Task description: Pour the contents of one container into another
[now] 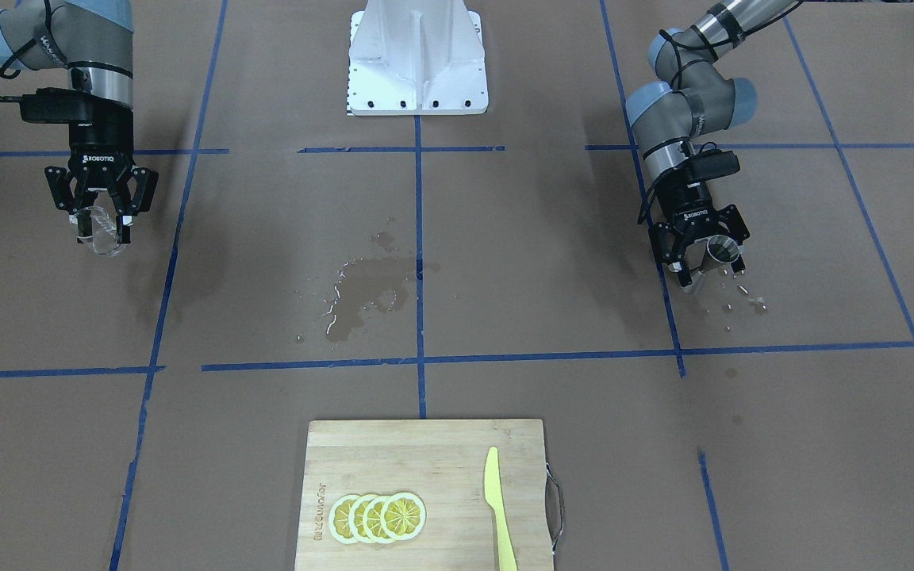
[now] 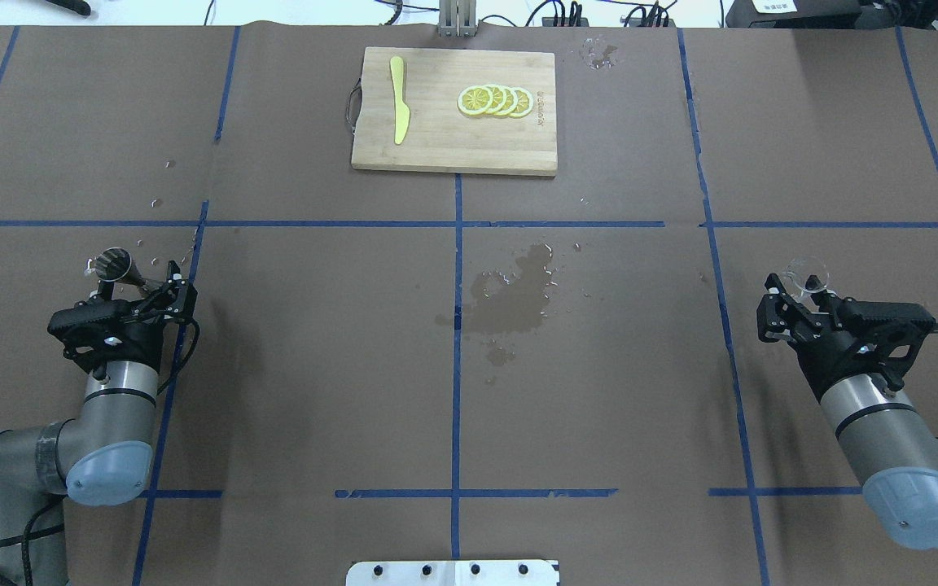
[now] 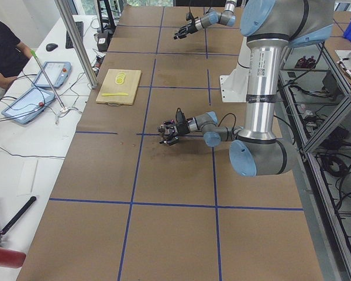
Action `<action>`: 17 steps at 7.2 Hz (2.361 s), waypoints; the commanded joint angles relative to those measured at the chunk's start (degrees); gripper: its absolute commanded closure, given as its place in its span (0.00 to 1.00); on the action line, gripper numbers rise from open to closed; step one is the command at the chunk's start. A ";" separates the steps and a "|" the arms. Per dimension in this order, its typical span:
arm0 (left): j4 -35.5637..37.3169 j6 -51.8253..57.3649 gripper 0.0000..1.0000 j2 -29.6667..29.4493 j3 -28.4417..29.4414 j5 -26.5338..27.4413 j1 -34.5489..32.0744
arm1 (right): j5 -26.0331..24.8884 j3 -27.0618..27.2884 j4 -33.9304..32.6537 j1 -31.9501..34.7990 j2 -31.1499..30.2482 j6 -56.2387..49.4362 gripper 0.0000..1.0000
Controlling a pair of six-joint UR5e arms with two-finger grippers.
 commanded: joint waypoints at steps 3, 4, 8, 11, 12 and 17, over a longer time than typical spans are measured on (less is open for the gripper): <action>-0.28 3.77 0.00 4.37 -6.21 -8.10 1.22 | -0.74 -1.13 -0.09 -0.36 0.42 0.80 1.00; -0.20 4.21 0.00 5.95 -8.92 -9.78 1.74 | -0.83 -1.30 0.00 -0.36 0.42 0.81 1.00; -0.37 8.43 0.00 9.73 -16.48 -16.99 4.03 | -1.18 -2.62 0.00 -0.88 0.60 1.95 1.00; -0.37 14.55 0.00 15.53 -26.65 -24.09 4.65 | -3.19 -4.55 0.00 -3.34 0.69 3.79 1.00; -0.37 17.46 0.00 17.98 -32.00 -28.91 4.39 | -3.46 -4.82 0.00 -4.30 0.69 3.79 1.00; -0.20 19.07 0.00 19.59 -34.96 -31.33 3.86 | -8.47 -13.67 2.46 -8.35 4.89 9.77 1.00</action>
